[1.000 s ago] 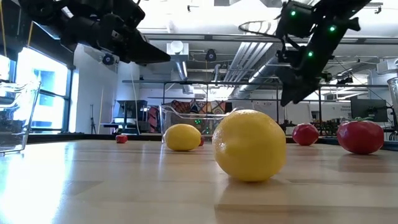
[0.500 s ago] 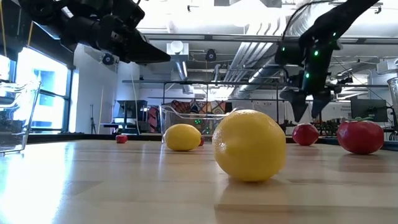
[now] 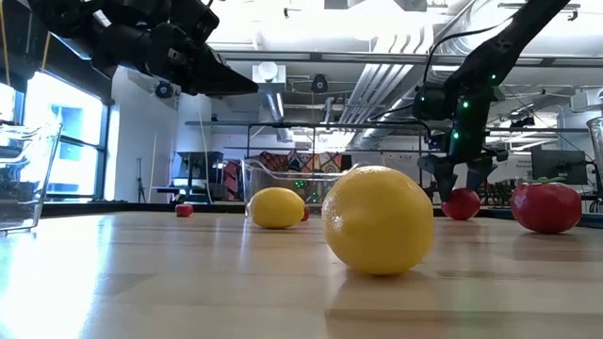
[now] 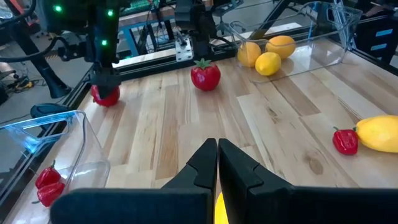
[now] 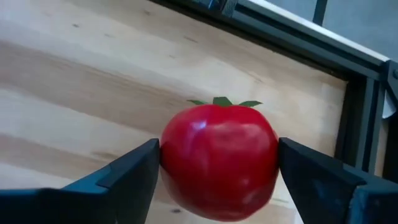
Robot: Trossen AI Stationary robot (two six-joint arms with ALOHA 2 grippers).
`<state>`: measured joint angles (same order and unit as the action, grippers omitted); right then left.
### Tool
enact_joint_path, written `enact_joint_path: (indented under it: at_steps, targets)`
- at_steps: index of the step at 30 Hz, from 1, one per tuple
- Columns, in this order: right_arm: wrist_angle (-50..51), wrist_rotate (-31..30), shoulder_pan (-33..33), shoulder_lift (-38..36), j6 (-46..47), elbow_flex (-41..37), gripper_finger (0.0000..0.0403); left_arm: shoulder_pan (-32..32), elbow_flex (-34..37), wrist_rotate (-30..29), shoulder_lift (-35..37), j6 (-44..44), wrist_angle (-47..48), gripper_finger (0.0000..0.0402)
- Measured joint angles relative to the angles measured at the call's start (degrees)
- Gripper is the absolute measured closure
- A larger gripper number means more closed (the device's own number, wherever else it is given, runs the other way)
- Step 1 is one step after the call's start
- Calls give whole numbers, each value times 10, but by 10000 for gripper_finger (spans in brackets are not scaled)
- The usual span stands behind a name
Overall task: Sort produce into baskets
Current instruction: Put the red tomato in the bottom left transparent bin
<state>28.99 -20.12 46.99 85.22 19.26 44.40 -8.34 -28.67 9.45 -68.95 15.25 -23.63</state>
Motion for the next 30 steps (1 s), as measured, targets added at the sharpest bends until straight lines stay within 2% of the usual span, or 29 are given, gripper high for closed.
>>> enact_joint_path:
  at_steps: [5, 13, 19, 27, 30]
  targets:
    - [-7, 6, 1, 2, -3, -1, 110, 0, 0, 0, 0, 0, 0, 399]
    - [24, 22, 1, -6, -9, -2, 154, 0, 0, 0, 0, 0, 0, 399]
    - [43, 58, -24, -80, -6, -6, 161, 0, 0, -15, 0, 16, 0, 399]
    - [8, 53, -107, -195, 33, -4, 162, 0, 0, -16, 0, 25, 0, 399]
    - [-23, 28, -158, -212, 46, -4, 163, 0, 0, -45, 0, 25, -2, 399]
